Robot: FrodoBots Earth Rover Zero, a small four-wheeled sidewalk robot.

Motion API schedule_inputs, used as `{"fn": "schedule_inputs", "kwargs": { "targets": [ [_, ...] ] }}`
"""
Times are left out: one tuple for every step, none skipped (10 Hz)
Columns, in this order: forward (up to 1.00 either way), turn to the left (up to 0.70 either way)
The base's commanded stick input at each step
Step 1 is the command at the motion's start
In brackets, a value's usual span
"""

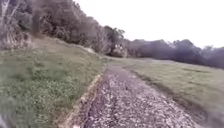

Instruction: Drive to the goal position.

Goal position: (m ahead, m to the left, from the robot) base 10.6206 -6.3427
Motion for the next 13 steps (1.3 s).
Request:
{"fn": "schedule_inputs", "kwargs": {
  "targets": [
    [0.70,0.00],
    [0.70,0.00],
    [0.70,0.00],
    [0.70,0.00],
    [0.70,0.00],
    [0.70,0.00],
    [0.70,0.00],
    [0.70,0.00],
    [0.70,0.00],
    [0.70,0.00],
    [0.70,0.00],
    [0.70,0.00],
    [0.70,0.00]
  ]
}}
